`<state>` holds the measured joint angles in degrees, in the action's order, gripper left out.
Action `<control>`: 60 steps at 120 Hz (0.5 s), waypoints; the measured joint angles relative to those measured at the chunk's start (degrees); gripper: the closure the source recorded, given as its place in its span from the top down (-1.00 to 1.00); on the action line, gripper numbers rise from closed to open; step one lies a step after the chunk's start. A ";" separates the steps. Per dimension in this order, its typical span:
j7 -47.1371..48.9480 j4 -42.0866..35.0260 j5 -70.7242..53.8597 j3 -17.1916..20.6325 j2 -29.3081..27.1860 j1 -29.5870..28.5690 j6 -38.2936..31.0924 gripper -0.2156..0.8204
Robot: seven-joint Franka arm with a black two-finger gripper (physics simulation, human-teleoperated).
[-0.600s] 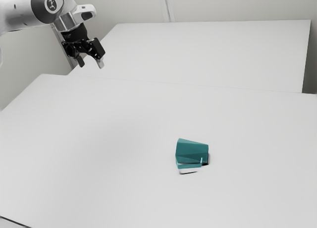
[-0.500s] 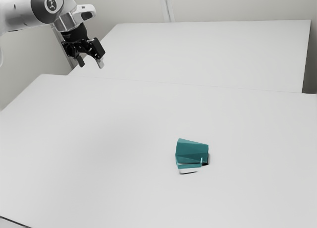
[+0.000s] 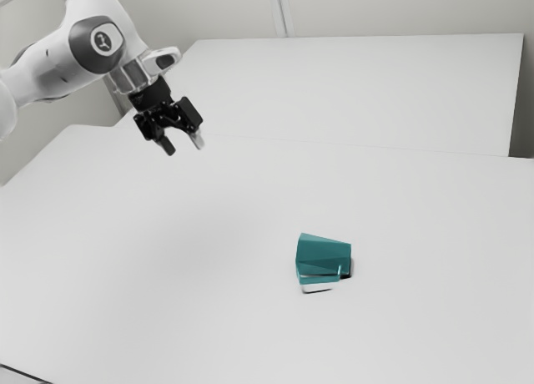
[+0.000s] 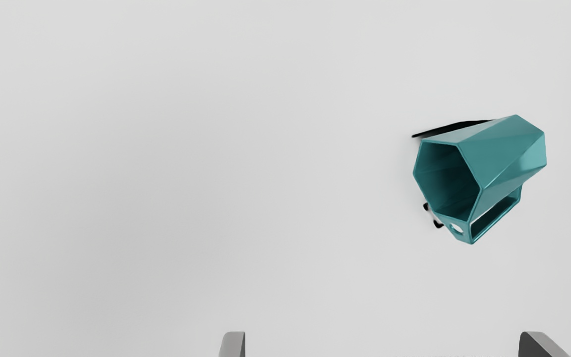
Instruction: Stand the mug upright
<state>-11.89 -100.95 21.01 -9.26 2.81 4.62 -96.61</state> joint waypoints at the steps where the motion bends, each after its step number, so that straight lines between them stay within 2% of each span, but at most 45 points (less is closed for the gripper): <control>1: -0.07 -0.65 0.59 0.07 -0.16 -0.01 -0.39 0.58; 22: -1.35 -13.62 10.02 2.93 -3.41 -0.91 -11.15 0.58; 43: -2.27 -21.42 18.33 7.49 -2.24 -2.99 -23.09 0.58; 60: -3.03 -24.13 24.85 10.13 -1.11 -2.99 -29.18 0.58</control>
<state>-14.92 -125.08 45.86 0.87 1.70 1.63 -125.79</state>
